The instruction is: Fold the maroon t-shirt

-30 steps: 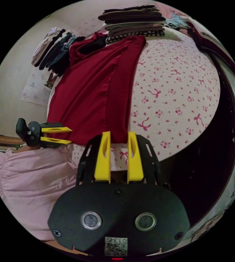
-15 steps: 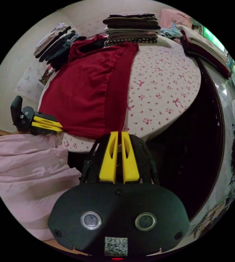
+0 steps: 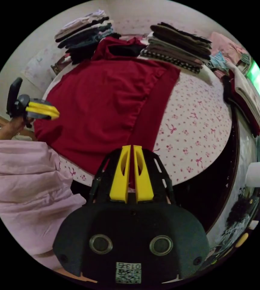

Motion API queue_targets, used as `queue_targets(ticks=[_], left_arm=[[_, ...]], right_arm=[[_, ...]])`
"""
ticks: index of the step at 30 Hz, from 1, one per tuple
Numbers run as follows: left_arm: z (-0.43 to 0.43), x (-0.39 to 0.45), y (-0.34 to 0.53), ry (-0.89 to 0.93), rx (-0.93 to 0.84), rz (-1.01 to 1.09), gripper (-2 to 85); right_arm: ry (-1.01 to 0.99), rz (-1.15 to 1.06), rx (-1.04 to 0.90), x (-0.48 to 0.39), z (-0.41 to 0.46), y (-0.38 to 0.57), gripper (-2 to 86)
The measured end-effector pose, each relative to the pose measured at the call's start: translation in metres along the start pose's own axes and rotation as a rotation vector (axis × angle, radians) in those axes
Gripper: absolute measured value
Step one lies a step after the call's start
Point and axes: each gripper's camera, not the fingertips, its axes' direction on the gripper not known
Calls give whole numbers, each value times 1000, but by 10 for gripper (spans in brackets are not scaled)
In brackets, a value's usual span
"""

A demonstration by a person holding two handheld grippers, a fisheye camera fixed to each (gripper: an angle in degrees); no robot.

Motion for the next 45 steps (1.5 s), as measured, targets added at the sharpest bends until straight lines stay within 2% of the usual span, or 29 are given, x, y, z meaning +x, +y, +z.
queue_targets(ticks=[3, 7, 11, 13, 16, 21, 25, 27, 29, 36, 38, 40, 41, 43, 45], left_arm=[[-1, -52, 21, -47, -18, -202, 10], [-30, -121, 77, -118, 32, -483, 26], [-76, -191, 148, -238, 115, -873, 86], [-83, -209, 167, -235, 131, -961, 89], [-74, -224, 169, -195, 78, -945, 74], [-77, -229, 169, -239, -6, -891, 60], [-93, -238, 208, -125, 100, -1007, 76], [-110, -243, 214, -170, 181, -1049, 76], [-125, -256, 194, -173, 276, -990, 78], [-92, -316, 78, -174, 160, -739, 69], [-68, -329, 55, -235, 12, -681, 31], [-65, -330, 56, -275, 18, -641, 18], [-65, -334, 63, -239, 36, -632, 16], [-69, -342, 76, -178, 53, -676, 16], [-78, -342, 85, -229, 66, -727, 17]], right_arm=[[12, -11, -80, -5, 25, -1, 3], [-29, 93, -128, 25, 15, 3, 2], [35, 67, -76, 26, -4, -13, 2], [-6, 54, -43, 19, -3, -36, 2], [-28, 22, -39, 5, 10, -62, 2], [11, -37, -137, -9, 44, -100, 2], [-50, 7, -145, 7, 45, -106, 1], [-47, 10, -109, 8, 38, -110, 2], [-42, 10, -59, 8, 31, -117, 2], [-35, -20, -15, 5, 47, -175, 2], [-38, -27, -4, 6, 55, -188, 2], [-43, -23, -26, 12, 67, -196, 1], [-28, -24, -64, 18, 75, -199, 1], [-61, -16, -76, 35, 75, -200, 1], [-68, 2, -58, 48, 64, -204, 1]])
